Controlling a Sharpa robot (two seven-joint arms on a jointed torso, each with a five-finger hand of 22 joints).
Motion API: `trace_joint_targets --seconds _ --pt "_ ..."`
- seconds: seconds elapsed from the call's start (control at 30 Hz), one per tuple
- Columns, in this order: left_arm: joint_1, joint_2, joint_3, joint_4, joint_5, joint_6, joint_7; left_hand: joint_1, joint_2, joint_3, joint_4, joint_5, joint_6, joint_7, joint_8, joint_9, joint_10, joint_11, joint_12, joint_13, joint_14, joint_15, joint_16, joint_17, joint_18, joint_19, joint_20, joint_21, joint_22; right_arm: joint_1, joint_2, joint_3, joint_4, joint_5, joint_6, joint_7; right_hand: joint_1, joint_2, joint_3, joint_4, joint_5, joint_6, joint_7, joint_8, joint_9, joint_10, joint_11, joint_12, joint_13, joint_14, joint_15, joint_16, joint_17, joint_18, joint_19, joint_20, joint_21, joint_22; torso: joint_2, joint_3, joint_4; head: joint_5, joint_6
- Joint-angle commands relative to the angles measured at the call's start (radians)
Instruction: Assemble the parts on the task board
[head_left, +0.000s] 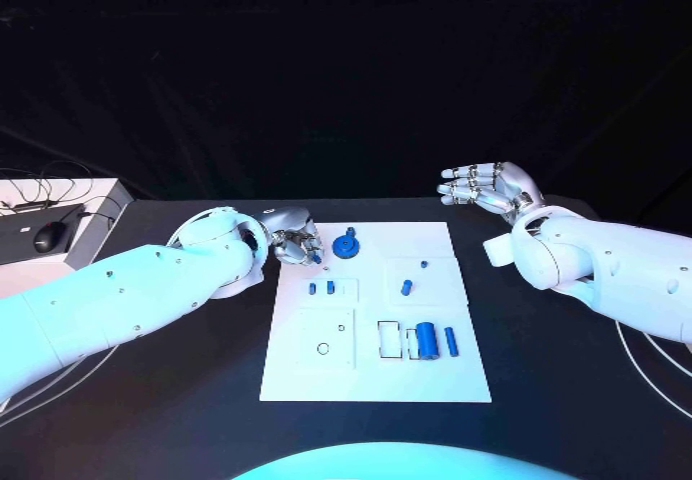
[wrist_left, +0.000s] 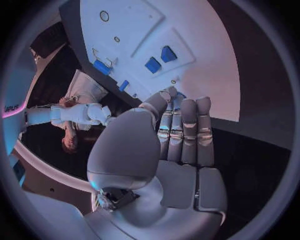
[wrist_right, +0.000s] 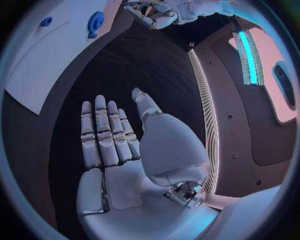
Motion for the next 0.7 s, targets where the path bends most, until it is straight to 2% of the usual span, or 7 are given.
trace_joint_targets --seconds 0.03,0.2,0.47,0.7 --pt "0.000 0.011 -0.007 -0.013 -0.019 0.014 0.004 -0.002 0.005 -0.005 0.001 0.001 0.010 0.002 0.003 0.003 0.005 0.001 -0.001 0.000 0.004 0.000 -0.004 0.001 0.010 0.000 -0.003 -0.004 0.014 0.000 0.000 0.001 0.001 -0.005 0.008 0.007 -0.005 0.005 0.005 0.000 0.003 0.006 0.004 -0.006 -0.001 0.005 0.000 -0.006 -0.001 0.000 -0.002 -0.004 -0.001 -0.006 -0.004 -0.003 -0.002 0.000 0.000 0.0001 -0.0009 0.002 0.000" --pt "-0.003 0.023 -0.016 -0.030 -0.031 -0.003 0.010 -0.001 0.005 -0.005 0.001 0.001 0.011 0.002 0.003 0.003 0.005 0.001 -0.001 0.000 0.005 0.000 -0.005 0.003 0.010 0.001 -0.003 -0.005 0.014 0.000 -0.001 0.001 0.003 -0.006 0.007 0.007 -0.005 0.005 0.005 0.000 0.003 0.006 0.004 -0.006 -0.001 0.005 0.000 -0.006 -0.001 0.000 -0.002 -0.004 -0.001 -0.006 -0.004 -0.003 -0.002 0.000 0.001 0.0002 -0.0018 -0.003 -0.003" --pt "-0.004 0.035 -0.019 -0.045 -0.035 -0.013 0.014 -0.001 0.005 -0.006 0.002 0.001 0.013 0.002 0.003 0.003 0.007 0.000 -0.001 0.000 0.007 -0.001 -0.005 0.004 0.011 0.003 -0.002 -0.006 0.014 0.000 -0.001 0.001 0.003 -0.006 0.007 0.007 -0.005 0.005 0.005 0.000 0.003 0.006 0.004 -0.006 -0.001 0.005 0.000 -0.006 -0.001 0.000 -0.002 -0.004 -0.001 -0.006 -0.004 -0.003 -0.002 0.000 0.000 0.0014 0.0003 -0.003 -0.003" --pt "-0.005 0.048 -0.021 -0.053 -0.036 -0.020 0.019 -0.001 0.005 -0.007 0.004 0.001 0.013 0.002 0.003 0.003 0.007 0.000 -0.001 0.000 0.008 -0.001 -0.007 0.006 0.012 0.004 -0.001 -0.007 0.014 0.000 0.001 0.001 0.003 -0.006 0.008 0.007 -0.005 0.005 0.005 0.000 0.003 0.006 0.004 -0.006 -0.001 0.005 0.000 -0.006 -0.001 0.000 -0.002 -0.004 -0.001 -0.006 -0.004 -0.003 -0.002 0.000 0.000 0.0008 -0.0016 -0.002 -0.001"
